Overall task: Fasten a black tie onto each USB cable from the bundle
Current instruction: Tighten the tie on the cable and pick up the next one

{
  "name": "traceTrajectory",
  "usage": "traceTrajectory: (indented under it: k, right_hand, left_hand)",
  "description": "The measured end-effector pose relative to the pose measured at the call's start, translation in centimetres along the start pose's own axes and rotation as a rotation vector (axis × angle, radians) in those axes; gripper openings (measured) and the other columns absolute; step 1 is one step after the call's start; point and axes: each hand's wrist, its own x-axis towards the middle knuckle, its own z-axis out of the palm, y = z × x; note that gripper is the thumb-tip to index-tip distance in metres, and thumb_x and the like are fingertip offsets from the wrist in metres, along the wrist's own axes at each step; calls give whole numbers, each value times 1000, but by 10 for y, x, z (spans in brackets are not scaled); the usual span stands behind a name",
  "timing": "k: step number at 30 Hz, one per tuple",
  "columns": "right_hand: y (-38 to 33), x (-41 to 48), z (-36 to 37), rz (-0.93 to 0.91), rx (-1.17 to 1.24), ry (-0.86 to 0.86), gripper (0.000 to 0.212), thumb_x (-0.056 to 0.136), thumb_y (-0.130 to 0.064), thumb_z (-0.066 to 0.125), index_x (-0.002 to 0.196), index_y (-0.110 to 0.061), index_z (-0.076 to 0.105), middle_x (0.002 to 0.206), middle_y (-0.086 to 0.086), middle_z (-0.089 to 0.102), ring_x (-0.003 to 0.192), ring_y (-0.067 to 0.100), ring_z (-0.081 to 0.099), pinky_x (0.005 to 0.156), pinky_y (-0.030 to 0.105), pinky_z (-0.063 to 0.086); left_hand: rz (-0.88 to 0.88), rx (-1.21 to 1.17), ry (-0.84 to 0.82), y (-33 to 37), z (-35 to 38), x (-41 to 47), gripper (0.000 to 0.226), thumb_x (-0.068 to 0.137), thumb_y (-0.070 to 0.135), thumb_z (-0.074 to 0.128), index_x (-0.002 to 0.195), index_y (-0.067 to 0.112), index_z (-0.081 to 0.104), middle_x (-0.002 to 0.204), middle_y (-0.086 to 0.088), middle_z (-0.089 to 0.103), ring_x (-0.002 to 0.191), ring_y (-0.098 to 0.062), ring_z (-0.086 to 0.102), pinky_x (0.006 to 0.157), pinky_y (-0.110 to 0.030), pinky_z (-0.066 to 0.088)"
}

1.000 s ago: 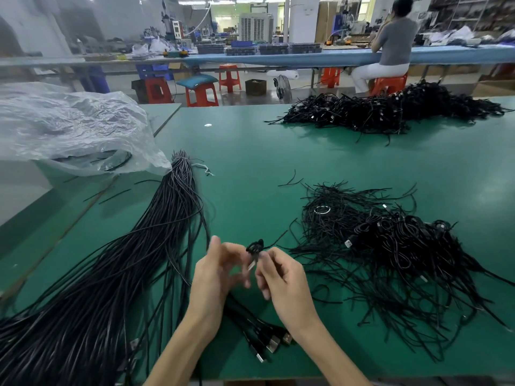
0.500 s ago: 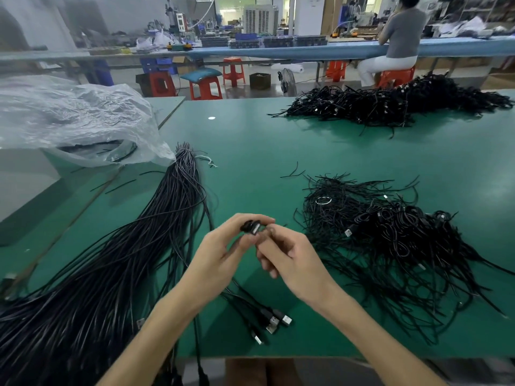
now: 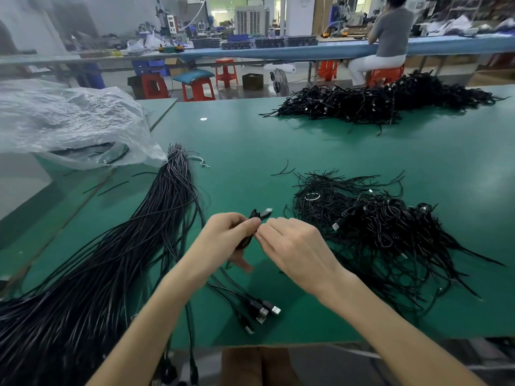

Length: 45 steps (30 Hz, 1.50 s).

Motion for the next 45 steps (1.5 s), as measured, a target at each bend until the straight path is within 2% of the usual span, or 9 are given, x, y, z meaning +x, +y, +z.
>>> traceTrajectory:
  k: [3, 6, 10, 15, 19, 23, 29, 36, 45]
  right_hand:
    - [4, -9, 2, -36, -29, -15, 26, 100, -13, 64, 74, -13, 60, 66, 1, 52, 57, 21, 51, 54, 35, 47]
    - [8, -18, 3, -30, 23, -77, 22, 93, -8, 71, 74, -11, 61, 65, 2, 54, 55, 22, 53, 51, 37, 48]
    - [12, -21, -3, 21, 128, -103, 14, 88, -4, 66, 75, -6, 62, 66, 6, 57, 55, 26, 55, 50, 36, 49]
    - [0, -17, -7, 96, 218, -103, 26, 100, -15, 53, 80, -3, 65, 71, 7, 61, 61, 29, 59, 54, 39, 51]
    - [-7, -14, -7, 146, 274, -83, 26, 102, -16, 55, 82, -4, 65, 74, 7, 63, 63, 29, 60, 56, 41, 52]
    - [-7, -18, -7, 184, 276, -103, 23, 102, -15, 62, 81, -4, 63, 74, 6, 63, 62, 28, 58, 58, 43, 51]
    - [-12, -18, -2, 58, 158, -64, 28, 102, -19, 55, 75, -10, 61, 67, 3, 57, 57, 24, 52, 55, 37, 47]
    - [-7, -31, 5, -288, -67, -107, 25, 89, -8, 75, 76, -17, 56, 68, -2, 49, 59, 18, 43, 59, 29, 35]
    - [-6, -39, -14, 80, 145, -157, 32, 98, -39, 63, 104, -8, 67, 98, 1, 67, 90, 22, 62, 80, 38, 55]
  left_hand:
    - [-117, 24, -163, 4, -8, 0, 34, 104, 32, 58, 77, 15, 70, 62, -1, 40, 44, -13, 31, 55, -36, 58]
    - [-147, -90, -225, 2, -17, -5, 32, 109, 25, 48, 125, 0, 60, 75, -10, 65, 50, -19, 51, 64, -38, 60]
    - [-17, -196, -452, 1, -27, -14, 35, 105, 12, 52, 138, 1, 55, 114, -22, 72, 89, -33, 70, 82, -42, 60]
    - [197, 203, -210, -6, -14, -7, 29, 96, 30, 61, 119, 17, 72, 96, -15, 68, 76, -10, 59, 69, -26, 51]
    - [273, 205, -115, -14, -5, 0, 32, 98, 36, 55, 119, 20, 72, 118, 0, 68, 108, -6, 66, 89, -22, 53]
    - [236, 249, -30, -27, 0, 3, 25, 106, 29, 56, 90, 17, 71, 83, -3, 76, 80, -20, 73, 80, -41, 60]
    - [88, 544, 21, -25, -1, 3, 52, 106, 43, 48, 61, 19, 58, 57, 5, 68, 47, -10, 56, 53, -21, 44]
    - [-387, 383, -309, -12, -15, 0, 46, 100, 47, 61, 68, 13, 64, 59, -2, 64, 41, -18, 43, 40, -23, 43]
    - [-177, 223, -273, -18, -6, -8, 38, 104, 45, 54, 93, 10, 64, 63, -1, 65, 48, -19, 53, 45, -21, 43]
